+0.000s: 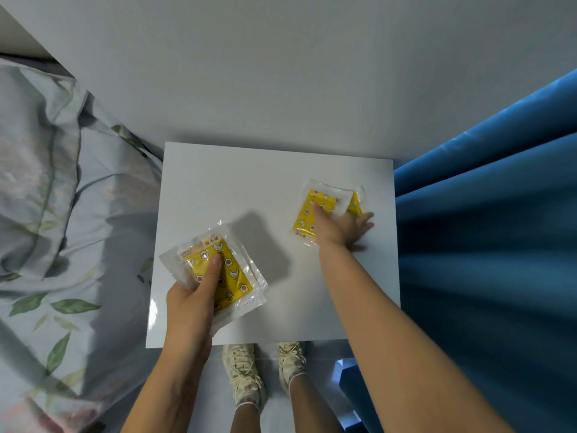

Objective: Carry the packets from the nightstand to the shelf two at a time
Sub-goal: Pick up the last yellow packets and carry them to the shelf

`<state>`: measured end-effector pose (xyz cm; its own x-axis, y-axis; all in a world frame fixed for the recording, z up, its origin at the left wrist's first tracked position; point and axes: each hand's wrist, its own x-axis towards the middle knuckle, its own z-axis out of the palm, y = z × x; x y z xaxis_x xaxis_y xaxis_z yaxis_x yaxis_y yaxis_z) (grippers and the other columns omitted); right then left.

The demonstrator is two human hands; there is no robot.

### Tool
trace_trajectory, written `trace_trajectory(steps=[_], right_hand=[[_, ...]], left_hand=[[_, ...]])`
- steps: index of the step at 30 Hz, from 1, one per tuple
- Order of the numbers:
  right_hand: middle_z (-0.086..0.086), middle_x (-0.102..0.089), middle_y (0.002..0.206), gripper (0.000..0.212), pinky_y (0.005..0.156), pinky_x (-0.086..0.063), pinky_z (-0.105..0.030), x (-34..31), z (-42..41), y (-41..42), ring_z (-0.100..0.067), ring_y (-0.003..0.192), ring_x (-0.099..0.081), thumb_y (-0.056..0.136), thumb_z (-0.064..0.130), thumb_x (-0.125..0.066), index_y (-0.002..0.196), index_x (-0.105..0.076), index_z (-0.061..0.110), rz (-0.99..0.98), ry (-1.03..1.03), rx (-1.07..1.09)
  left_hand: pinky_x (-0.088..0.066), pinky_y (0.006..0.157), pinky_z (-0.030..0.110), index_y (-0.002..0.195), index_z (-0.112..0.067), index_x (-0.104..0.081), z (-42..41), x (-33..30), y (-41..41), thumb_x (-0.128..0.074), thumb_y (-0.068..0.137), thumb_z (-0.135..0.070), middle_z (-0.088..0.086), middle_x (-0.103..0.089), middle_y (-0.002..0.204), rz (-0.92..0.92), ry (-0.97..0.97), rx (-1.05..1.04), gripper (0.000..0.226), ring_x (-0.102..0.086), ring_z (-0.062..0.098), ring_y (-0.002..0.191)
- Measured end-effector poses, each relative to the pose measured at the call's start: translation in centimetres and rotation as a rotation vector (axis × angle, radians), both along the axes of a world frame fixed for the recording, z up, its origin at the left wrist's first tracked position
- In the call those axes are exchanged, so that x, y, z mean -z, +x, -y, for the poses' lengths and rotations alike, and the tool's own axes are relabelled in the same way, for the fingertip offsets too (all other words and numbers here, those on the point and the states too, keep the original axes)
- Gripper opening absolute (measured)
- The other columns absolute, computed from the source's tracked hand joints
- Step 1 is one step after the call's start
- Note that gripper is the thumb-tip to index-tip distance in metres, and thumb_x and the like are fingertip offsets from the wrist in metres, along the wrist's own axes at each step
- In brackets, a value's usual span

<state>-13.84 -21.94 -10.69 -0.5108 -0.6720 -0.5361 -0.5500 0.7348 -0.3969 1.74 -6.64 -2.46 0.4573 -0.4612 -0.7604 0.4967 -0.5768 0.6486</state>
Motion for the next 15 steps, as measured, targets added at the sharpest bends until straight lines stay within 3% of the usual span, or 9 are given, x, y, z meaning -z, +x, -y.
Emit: trace_trajectory(steps=[2, 5, 8, 10, 12, 15], right_hand=[[-0.009, -0.001, 0.163, 0.078, 0.118, -0.002, -0.051, 0.5, 0.0, -0.4, -0.027, 0.151, 0.002, 0.083, 0.046, -0.069, 0.144, -0.041, 0.006, -0.006, -0.081, -0.234], [-0.011, -0.01, 0.162, 0.08, 0.121, -0.007, -0.035, 0.0, 0.7, -1.8, -0.028, 0.15, -0.006, 0.083, 0.032, -0.073, 0.147, -0.035, 0.005, 0.031, -0.163, -0.601], [-0.006, -0.011, 0.163, 0.059, 0.114, -0.017, -0.025, -1.2, 2.0, -2.6, -0.026, 0.148, -0.013, 0.08, 0.024, -0.074, 0.131, -0.053, 0.005, -0.015, -0.121, -0.841], [-0.003, -0.002, 0.163, 0.031, 0.109, -0.022, -0.024, -1.8, 2.3, -2.3, -0.026, 0.146, -0.013, 0.077, 0.023, -0.076, 0.102, -0.062, 0.009, -0.059, -0.13, -0.843], [-0.01, -0.001, 0.162, 0.023, 0.105, -0.021, -0.02, -2.1, 2.3, -1.6, -0.028, 0.146, -0.009, 0.074, 0.023, -0.079, 0.087, -0.062, 0.013, -0.061, -0.09, -0.742], [-0.017, -0.03, 0.149, 0.02, 0.096, -0.028, -0.017, -2.2, 2.4, -0.9, -0.023, 0.141, -0.022, 0.07, 0.016, -0.08, 0.079, -0.062, 0.017, -0.021, -0.028, -0.568]], left_hand=[[-0.054, 0.056, 0.019, 0.089, -0.016, -0.068, 0.0, 0.0, 0.1, -0.063, 0.089, -0.031, -0.006, -0.075, 0.071, -0.011, -0.007, -0.003, 0.016, -0.071, 0.007, 0.064], [-0.054, 0.065, 0.027, 0.09, -0.016, -0.069, 0.1, 0.2, 0.1, -0.063, 0.089, -0.032, -0.005, -0.076, 0.074, -0.009, -0.003, 0.007, 0.017, -0.072, 0.009, 0.067], [-0.053, 0.068, 0.029, 0.091, -0.015, -0.07, 0.0, 0.5, 0.3, -0.064, 0.089, -0.032, -0.003, -0.076, 0.076, -0.004, 0.008, -0.001, 0.018, -0.073, 0.012, 0.071], [-0.054, 0.065, 0.025, 0.093, -0.014, -0.07, -0.2, 0.6, 0.3, -0.064, 0.088, -0.033, -0.003, -0.076, 0.076, -0.004, 0.016, -0.002, 0.02, -0.073, 0.011, 0.071], [-0.054, 0.058, 0.019, 0.095, -0.013, -0.07, -0.2, 0.6, 0.2, -0.064, 0.088, -0.033, -0.004, -0.076, 0.075, -0.006, 0.018, 0.0, 0.022, -0.072, 0.009, 0.068], [-0.053, 0.057, 0.018, 0.093, -0.014, -0.07, -0.3, 0.7, 0.2, -0.064, 0.088, -0.034, -0.004, -0.076, 0.075, 0.006, 0.027, 0.011, 0.022, -0.072, 0.009, 0.068]])
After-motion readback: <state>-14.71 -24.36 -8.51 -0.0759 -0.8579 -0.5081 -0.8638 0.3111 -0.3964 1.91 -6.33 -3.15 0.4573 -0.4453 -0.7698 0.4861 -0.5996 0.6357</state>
